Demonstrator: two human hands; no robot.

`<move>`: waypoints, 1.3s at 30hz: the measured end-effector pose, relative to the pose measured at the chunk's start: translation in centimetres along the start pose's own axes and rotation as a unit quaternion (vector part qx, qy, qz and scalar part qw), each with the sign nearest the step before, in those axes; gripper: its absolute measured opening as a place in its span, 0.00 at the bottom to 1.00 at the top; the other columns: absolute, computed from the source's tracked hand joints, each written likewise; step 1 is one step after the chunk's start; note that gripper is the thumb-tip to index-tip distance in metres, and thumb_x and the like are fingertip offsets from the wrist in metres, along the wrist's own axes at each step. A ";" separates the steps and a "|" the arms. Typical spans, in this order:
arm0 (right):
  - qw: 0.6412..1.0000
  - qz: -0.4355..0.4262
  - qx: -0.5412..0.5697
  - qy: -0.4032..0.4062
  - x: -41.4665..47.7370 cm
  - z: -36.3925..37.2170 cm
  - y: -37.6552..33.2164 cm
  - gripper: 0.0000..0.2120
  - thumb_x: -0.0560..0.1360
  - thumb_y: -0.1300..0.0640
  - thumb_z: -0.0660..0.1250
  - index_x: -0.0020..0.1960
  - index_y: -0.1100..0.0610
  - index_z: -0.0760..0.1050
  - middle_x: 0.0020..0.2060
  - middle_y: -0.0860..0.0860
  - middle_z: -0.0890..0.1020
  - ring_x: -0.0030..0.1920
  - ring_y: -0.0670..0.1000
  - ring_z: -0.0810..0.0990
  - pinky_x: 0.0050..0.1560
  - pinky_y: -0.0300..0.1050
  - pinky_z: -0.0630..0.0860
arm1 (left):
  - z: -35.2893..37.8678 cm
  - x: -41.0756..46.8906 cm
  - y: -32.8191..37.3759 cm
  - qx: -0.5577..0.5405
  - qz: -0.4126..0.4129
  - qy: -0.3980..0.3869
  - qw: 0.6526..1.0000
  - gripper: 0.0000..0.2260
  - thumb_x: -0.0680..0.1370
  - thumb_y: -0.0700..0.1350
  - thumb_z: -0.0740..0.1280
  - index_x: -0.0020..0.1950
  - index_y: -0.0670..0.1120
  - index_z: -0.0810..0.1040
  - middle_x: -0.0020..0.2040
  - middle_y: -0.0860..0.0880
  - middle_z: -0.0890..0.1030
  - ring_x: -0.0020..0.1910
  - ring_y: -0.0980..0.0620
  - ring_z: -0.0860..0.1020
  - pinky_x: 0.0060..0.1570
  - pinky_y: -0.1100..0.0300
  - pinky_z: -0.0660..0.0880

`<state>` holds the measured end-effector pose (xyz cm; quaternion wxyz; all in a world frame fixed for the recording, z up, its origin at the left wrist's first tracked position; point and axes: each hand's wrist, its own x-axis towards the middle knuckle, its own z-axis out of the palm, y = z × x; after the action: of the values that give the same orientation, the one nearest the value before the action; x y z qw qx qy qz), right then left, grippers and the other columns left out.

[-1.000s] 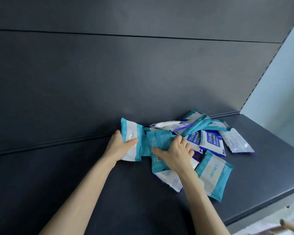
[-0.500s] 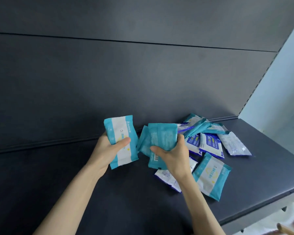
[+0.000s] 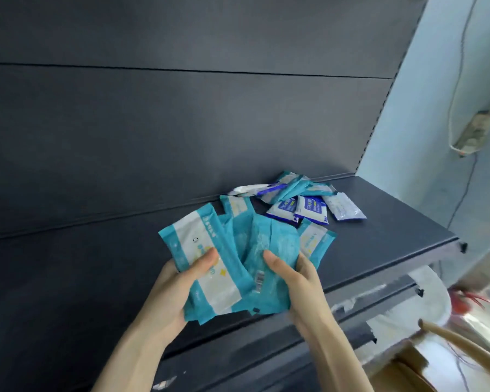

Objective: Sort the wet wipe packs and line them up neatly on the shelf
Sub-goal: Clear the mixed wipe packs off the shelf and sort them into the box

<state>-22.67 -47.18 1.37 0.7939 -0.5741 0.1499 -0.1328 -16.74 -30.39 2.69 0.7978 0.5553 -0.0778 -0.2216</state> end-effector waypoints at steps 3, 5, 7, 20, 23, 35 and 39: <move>0.998 -0.004 -0.067 0.011 -5.3 -2.3 0.8 0.17 0.71 0.63 0.72 0.59 0.60 0.74 0.49 0.52 0.85 0.48 0.55 0.84 0.45 0.49 0.81 | 1.1 -3.0 -2.1 0.033 -0.010 -0.065 0.997 0.10 0.71 0.42 0.68 0.51 0.44 0.82 0.49 0.43 0.84 0.48 0.45 0.83 0.39 0.58 0.80; 0.996 0.015 -0.083 0.014 -8.9 -4.1 1.8 0.15 0.72 0.64 0.70 0.59 0.59 0.74 0.49 0.52 0.85 0.48 0.54 0.84 0.44 0.45 0.81 | 1.2 -4.9 -3.6 0.049 -0.049 -0.118 0.990 0.10 0.72 0.41 0.70 0.53 0.44 0.81 0.51 0.43 0.84 0.50 0.44 0.83 0.42 0.56 0.81; 0.996 0.041 -0.067 0.029 -13.2 -5.9 3.1 0.16 0.72 0.60 0.69 0.59 0.58 0.73 0.51 0.52 0.84 0.51 0.54 0.84 0.46 0.46 0.81 | 1.7 -7.0 -5.9 0.062 -0.090 -0.167 0.980 0.12 0.70 0.40 0.73 0.54 0.44 0.81 0.52 0.43 0.84 0.51 0.44 0.82 0.45 0.54 0.81; 0.897 0.041 0.018 0.439 -40.0 -17.8 13.2 0.12 0.75 0.58 0.67 0.58 0.58 0.75 0.51 0.55 0.84 0.50 0.55 0.83 0.47 0.50 0.81 | 11.3 -22.3 -23.7 0.154 -0.230 -0.300 0.913 0.15 0.72 0.40 0.70 0.58 0.44 0.78 0.53 0.43 0.83 0.52 0.43 0.82 0.50 0.47 0.79; 0.867 0.060 0.026 0.493 -45.1 -20.6 15.1 0.09 0.77 0.60 0.66 0.56 0.58 0.76 0.50 0.53 0.84 0.49 0.53 0.83 0.47 0.47 0.81 | 14.1 -26.5 -27.6 0.161 -0.269 -0.319 0.894 0.10 0.76 0.37 0.67 0.55 0.47 0.78 0.50 0.46 0.84 0.49 0.46 0.83 0.44 0.54 0.80; 0.810 0.163 0.101 0.554 -55.4 -30.6 19.4 0.08 0.78 0.57 0.65 0.55 0.58 0.73 0.47 0.51 0.83 0.40 0.45 0.84 0.34 0.37 0.77 | 21.1 -34.9 -41.0 0.269 -0.389 -0.289 0.832 0.18 0.74 0.39 0.70 0.62 0.42 0.70 0.56 0.42 0.81 0.50 0.44 0.82 0.49 0.47 0.79; 0.799 0.197 0.117 0.556 -53.6 -34.4 21.0 0.06 0.78 0.56 0.65 0.54 0.56 0.72 0.47 0.50 0.83 0.40 0.44 0.84 0.34 0.36 0.77 | 23.4 -33.2 -44.6 0.289 -0.412 -0.269 0.822 0.12 0.77 0.37 0.67 0.58 0.46 0.71 0.53 0.45 0.81 0.47 0.49 0.82 0.41 0.56 0.79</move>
<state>-84.63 -50.20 -24.18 0.6439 -0.2626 0.6591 -0.2865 -66.86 -48.45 -25.66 0.3830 0.6589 -0.1134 -0.6374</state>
